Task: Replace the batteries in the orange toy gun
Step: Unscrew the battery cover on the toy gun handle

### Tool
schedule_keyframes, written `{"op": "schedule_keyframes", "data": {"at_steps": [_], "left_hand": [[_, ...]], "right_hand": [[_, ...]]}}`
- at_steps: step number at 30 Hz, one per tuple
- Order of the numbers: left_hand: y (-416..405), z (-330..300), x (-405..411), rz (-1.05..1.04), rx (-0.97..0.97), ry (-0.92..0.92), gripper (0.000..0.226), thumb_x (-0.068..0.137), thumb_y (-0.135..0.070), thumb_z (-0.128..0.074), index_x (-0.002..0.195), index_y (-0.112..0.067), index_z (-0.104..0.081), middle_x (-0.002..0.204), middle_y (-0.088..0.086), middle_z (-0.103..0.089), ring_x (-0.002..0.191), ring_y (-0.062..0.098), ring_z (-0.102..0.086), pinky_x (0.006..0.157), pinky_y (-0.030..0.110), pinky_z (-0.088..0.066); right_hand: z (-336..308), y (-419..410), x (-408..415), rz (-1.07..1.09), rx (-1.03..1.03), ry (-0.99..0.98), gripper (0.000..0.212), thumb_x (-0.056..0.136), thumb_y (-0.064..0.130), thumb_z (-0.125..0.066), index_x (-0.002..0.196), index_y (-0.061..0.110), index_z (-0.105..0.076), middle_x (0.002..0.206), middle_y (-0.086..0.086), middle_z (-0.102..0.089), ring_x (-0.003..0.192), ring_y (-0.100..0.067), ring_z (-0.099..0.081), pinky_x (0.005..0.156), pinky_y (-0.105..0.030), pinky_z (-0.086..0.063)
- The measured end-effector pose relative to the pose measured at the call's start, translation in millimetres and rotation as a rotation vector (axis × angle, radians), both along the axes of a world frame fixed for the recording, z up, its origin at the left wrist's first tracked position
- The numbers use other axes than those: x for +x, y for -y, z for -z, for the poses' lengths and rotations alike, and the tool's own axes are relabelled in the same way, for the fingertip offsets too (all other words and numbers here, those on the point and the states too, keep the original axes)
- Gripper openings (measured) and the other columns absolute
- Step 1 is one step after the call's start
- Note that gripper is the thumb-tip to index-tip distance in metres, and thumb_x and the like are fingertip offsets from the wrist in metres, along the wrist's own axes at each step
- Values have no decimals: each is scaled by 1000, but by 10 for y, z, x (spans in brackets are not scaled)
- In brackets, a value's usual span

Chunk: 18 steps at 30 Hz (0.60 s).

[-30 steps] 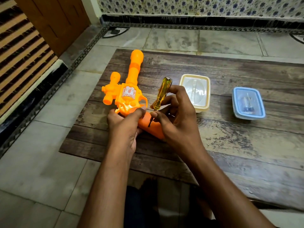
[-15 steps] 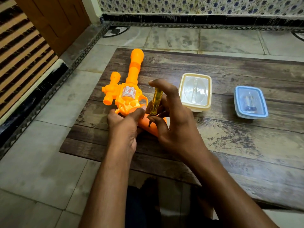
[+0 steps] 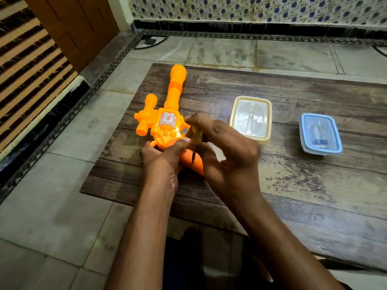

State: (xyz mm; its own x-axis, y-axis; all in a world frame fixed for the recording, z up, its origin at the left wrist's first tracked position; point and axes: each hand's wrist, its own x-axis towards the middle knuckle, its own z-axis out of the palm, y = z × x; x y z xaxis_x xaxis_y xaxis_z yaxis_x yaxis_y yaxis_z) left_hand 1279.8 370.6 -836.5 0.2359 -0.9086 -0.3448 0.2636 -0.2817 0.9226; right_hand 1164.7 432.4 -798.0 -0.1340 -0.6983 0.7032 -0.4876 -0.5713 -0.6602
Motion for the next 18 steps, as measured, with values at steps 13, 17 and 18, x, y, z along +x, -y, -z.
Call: {"op": "schedule_keyframes", "data": {"at_steps": [13,17,18], "left_hand": [[-18,-34,2,-4,-8,-26,64,61,-5,-86,119,4,-62,88,13,-71,68,21,-68,71,48,-61],[-48,-56,-1,-9,13,-28,83,49,-14,-89,125,3,-61,108,25,-73,85,33,-73,79,63,-61],[-49,-61,-8,-11,14,-21,90,42,-19,-87,125,2,-61,111,25,-73,91,36,-74,81,64,-60]], "right_hand": [[-13,7,-42,-42,21,29,29,86,-12,-75,113,-3,-74,98,-13,-63,91,-20,-68,73,-37,-56],[4,-16,-94,-4,31,-9,37,83,-21,-68,114,-2,-74,97,-9,-67,88,-19,-69,72,-35,-55],[-5,-6,-114,-25,35,6,40,82,-23,-66,115,-2,-73,101,-8,-69,91,-20,-70,74,-36,-57]]}}
